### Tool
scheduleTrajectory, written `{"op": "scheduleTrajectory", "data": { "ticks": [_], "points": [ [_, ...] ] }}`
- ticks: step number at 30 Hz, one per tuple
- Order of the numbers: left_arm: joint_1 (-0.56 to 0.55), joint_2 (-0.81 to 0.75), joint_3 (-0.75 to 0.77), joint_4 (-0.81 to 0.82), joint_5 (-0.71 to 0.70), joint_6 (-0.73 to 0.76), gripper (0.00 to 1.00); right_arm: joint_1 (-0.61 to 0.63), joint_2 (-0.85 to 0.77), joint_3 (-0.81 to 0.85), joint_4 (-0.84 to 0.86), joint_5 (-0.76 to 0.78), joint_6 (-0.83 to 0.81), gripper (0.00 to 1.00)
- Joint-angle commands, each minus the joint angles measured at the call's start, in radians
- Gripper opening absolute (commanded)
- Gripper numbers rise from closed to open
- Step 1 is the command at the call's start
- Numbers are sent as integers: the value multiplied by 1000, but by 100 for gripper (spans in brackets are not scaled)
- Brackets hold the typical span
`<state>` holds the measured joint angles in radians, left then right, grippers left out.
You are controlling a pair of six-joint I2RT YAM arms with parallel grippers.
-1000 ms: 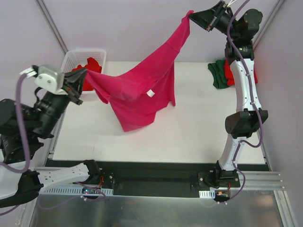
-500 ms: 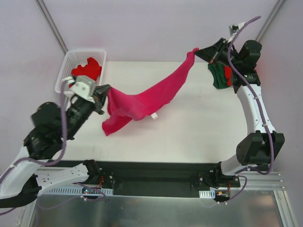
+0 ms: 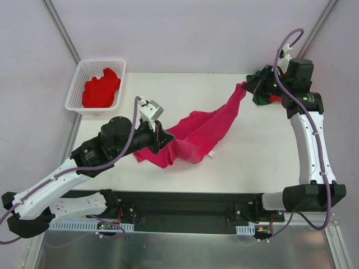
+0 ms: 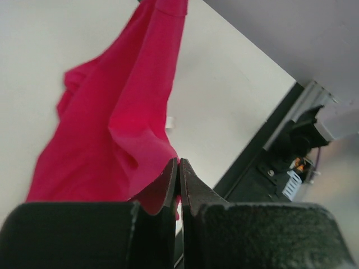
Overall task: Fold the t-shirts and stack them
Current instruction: Flatten out the tshirt
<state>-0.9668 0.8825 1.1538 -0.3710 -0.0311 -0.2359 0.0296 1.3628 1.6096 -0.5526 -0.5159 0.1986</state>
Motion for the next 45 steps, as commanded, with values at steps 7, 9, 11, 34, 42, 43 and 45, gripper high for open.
{"op": "scheduleTrajectory", "data": {
  "ticks": [7, 9, 11, 34, 42, 43, 45],
  "points": [
    [-3, 193, -109, 66, 454, -137, 0, 58, -42, -143, -349, 355, -111, 1],
    [-9, 229, -121, 78, 499, -134, 0, 59, -44, -157, -359, 407, -117, 1],
    [-9, 254, -135, 89, 523, -128, 0, 59, -42, -160, -372, 442, -123, 1],
    [-79, 616, -30, 146, 519, 56, 98, 59, -19, -231, -329, 588, -133, 1],
    [198, 595, 121, 138, 419, 155, 99, 62, -39, -289, -274, 559, -120, 1],
    [251, 628, 163, 138, 418, 182, 99, 61, -42, -295, -270, 551, -120, 1],
    [299, 670, 228, 139, 425, 199, 99, 64, -45, -304, -265, 541, -123, 1]
  ]
}}
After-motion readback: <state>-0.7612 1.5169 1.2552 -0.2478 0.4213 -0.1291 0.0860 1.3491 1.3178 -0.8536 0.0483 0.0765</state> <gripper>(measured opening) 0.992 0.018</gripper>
